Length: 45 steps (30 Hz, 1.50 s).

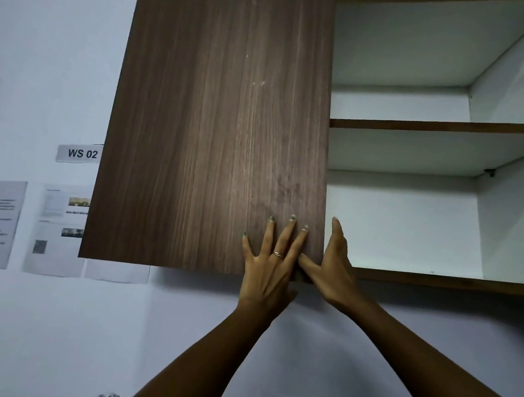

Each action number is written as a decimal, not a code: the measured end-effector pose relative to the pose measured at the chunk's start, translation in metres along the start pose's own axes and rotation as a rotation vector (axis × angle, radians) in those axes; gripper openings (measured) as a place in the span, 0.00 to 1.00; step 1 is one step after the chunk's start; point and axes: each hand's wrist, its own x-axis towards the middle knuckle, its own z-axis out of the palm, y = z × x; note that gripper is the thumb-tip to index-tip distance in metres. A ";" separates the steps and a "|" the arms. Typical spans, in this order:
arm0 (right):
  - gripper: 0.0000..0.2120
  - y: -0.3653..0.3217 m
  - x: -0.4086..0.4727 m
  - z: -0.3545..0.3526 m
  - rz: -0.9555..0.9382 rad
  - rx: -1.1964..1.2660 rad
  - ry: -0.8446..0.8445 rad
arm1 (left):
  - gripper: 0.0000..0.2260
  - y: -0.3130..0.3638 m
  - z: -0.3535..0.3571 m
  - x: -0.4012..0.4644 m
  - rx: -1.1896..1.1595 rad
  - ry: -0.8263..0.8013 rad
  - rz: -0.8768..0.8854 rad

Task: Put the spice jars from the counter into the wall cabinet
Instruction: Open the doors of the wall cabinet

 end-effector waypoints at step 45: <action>0.21 -0.140 -0.108 0.005 0.004 0.157 0.376 | 0.40 -0.028 -0.107 -0.091 -0.226 0.232 -0.010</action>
